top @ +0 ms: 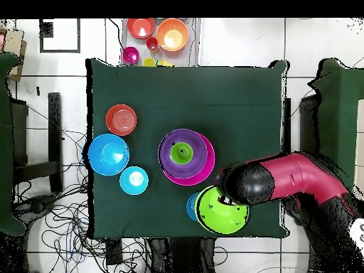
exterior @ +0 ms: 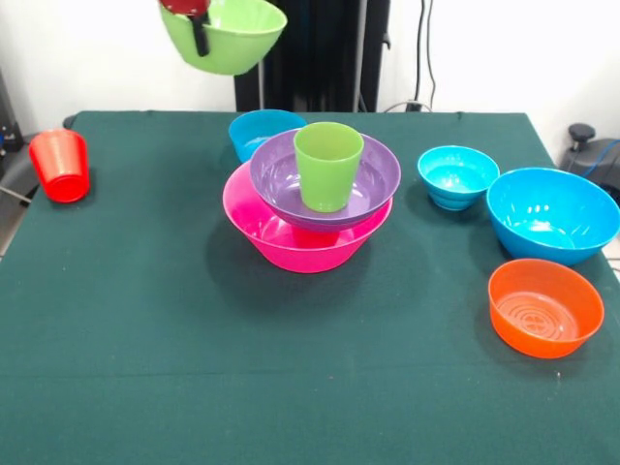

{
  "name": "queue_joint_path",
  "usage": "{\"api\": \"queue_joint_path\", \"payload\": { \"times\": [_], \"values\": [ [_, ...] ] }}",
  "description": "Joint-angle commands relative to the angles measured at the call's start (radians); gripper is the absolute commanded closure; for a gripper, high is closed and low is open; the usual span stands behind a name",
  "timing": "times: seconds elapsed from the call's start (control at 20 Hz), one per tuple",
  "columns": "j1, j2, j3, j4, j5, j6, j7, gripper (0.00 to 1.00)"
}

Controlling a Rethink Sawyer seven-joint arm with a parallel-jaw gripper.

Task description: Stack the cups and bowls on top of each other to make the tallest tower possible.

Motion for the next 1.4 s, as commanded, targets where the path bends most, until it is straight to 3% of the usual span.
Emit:
{"api": "queue_joint_path", "payload": {
  "times": [0.05,0.25,0.65,0.95,1.4],
  "values": [
    [0.115,0.069,0.034,-0.18,0.02,0.182,-0.228,1.0],
    [0.181,0.152,0.003,-0.329,-0.002,0.219,-0.233,1.0],
    [0.271,0.212,-0.018,-0.529,0.023,0.347,-0.223,1.0],
    [0.283,0.253,-0.022,-0.584,0.053,0.414,-0.229,1.0],
    [0.287,0.341,-0.032,-0.623,0.045,0.417,-0.24,1.0]
  ]
}}
